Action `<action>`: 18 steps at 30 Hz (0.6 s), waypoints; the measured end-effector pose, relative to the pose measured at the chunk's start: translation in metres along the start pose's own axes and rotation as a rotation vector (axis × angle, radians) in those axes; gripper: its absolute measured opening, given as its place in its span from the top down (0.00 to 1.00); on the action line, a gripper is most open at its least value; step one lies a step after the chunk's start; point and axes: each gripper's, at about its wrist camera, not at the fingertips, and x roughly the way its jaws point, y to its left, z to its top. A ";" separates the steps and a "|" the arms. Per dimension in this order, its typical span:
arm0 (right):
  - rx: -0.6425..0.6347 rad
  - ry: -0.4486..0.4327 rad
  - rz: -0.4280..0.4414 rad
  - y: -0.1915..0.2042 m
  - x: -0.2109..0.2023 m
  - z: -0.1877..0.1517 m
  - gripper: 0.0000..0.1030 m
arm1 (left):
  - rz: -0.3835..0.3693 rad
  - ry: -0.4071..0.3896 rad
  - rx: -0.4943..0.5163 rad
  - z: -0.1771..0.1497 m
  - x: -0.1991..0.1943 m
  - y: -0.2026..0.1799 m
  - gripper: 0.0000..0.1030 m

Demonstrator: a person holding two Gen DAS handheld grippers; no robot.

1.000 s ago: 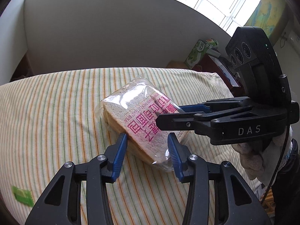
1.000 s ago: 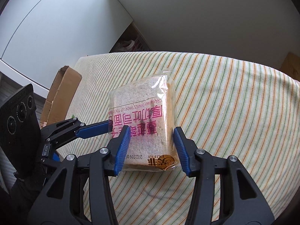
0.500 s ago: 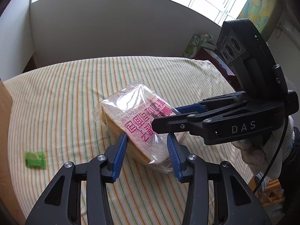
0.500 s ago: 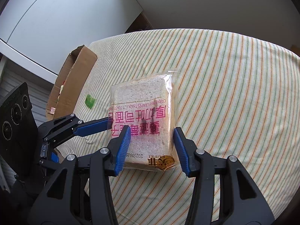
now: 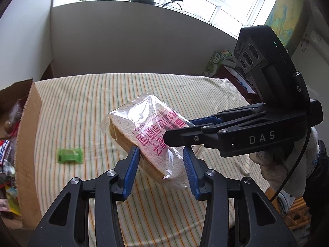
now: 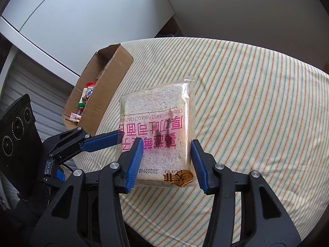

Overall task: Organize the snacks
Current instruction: 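Carry the bread into the box and open the right gripper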

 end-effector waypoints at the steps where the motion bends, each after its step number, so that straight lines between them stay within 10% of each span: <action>1: -0.010 -0.001 -0.002 0.006 0.000 0.002 0.52 | 0.002 -0.006 -0.001 0.000 -0.005 0.003 0.60; 18: -0.191 -0.017 0.041 0.134 0.030 0.055 0.52 | 0.100 -0.160 -0.093 -0.008 -0.094 0.077 0.60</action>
